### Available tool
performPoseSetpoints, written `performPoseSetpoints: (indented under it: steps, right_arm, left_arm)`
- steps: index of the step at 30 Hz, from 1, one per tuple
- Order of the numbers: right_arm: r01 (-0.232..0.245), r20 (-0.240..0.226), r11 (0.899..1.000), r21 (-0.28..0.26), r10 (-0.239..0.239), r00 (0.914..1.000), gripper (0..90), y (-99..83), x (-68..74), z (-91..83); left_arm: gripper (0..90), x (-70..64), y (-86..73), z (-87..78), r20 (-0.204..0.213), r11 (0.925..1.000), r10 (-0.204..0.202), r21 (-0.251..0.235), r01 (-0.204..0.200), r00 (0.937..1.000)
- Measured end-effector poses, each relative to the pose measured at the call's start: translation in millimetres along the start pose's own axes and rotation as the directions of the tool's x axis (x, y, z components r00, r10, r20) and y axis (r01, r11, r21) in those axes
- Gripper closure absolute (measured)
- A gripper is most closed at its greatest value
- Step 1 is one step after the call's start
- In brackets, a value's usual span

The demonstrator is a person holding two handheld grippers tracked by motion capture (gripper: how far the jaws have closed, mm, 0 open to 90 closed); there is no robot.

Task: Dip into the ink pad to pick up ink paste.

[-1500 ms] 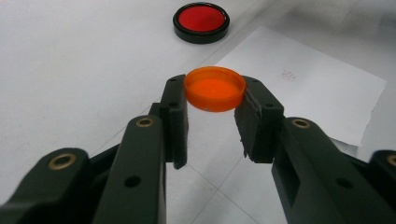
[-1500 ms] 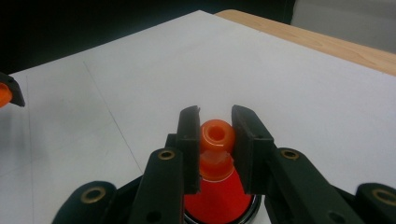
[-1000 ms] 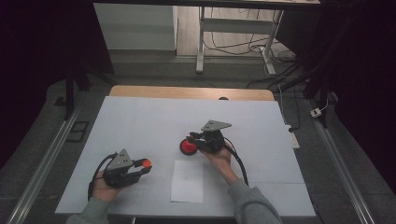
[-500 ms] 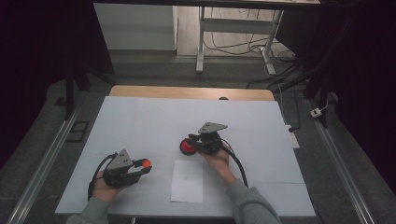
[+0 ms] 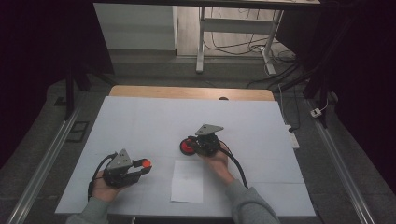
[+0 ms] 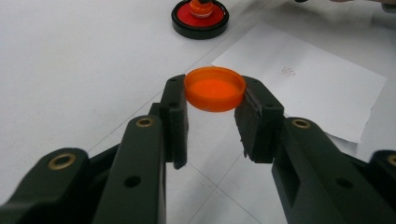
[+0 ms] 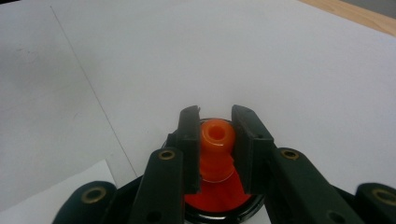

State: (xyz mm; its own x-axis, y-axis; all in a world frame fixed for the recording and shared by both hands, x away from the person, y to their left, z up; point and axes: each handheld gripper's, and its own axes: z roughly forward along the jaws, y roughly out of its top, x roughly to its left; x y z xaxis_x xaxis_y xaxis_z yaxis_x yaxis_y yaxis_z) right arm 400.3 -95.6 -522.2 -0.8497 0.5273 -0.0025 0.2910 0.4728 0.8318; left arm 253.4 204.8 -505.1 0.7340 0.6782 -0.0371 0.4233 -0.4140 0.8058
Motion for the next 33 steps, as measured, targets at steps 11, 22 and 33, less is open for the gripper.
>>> performPoseSetpoints:
  steps: [11,22,33]
  right_arm:
    - [0.026,0.025,1.0,-0.002,-0.026,0.9994,73.2,-2.0,4.6,1.1]
    - [0.026,0.02,0.999,-0.026,-0.025,0.9995,73.4,-6.1,3.9,0.9]
    - [0.024,0.018,0.999,-0.049,-0.023,0.9996,73.4,-9.5,3.4,1.0]
  left_arm:
    - [65.4,0.4,-0.3,-0.7,-0.002,1.0,-0.002,0.002,0.002,1.0]
    - [65.5,-0.2,0.1,-1.7,-0.004,1.0,0.001,-0.001,-0.001,1.0]
    - [65.4,-0.5,0.1,-1.7,-0.003,1.0,0.0,0.0,0.0,1.0]
